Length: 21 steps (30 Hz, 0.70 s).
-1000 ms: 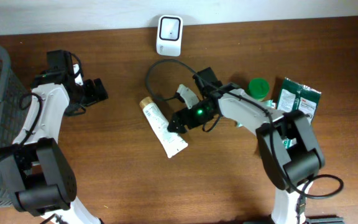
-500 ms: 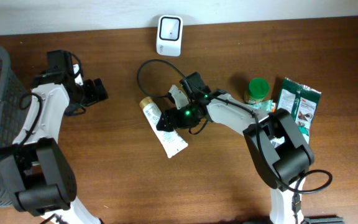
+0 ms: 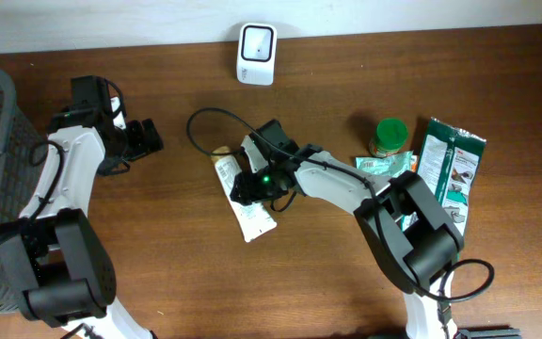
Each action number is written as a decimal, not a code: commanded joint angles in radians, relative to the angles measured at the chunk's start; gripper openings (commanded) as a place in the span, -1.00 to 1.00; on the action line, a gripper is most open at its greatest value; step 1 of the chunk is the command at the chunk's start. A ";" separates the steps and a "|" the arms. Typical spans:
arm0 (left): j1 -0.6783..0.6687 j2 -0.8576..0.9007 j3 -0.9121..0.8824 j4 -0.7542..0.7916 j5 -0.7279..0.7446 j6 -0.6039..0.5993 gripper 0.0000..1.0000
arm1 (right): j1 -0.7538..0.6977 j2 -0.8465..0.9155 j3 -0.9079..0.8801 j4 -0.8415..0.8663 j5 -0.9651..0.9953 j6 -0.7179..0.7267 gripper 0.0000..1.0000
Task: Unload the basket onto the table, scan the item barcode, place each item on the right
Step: 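Close the right gripper on the white tube and lift it upright, then carry the tube with the right gripper and hold it over the scanner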
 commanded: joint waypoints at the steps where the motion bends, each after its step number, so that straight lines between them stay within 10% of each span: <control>1: 0.002 0.010 -0.005 -0.001 0.011 0.006 0.98 | 0.006 0.078 -0.026 -0.002 0.073 0.040 -0.40; 5: 0.002 0.010 -0.005 -0.001 0.011 0.006 0.98 | -0.008 0.068 -0.016 0.003 -0.060 0.040 -0.91; 21: 0.002 0.010 -0.005 -0.001 0.011 0.006 0.98 | -0.326 -0.485 -0.012 -0.314 -0.414 -0.279 -0.91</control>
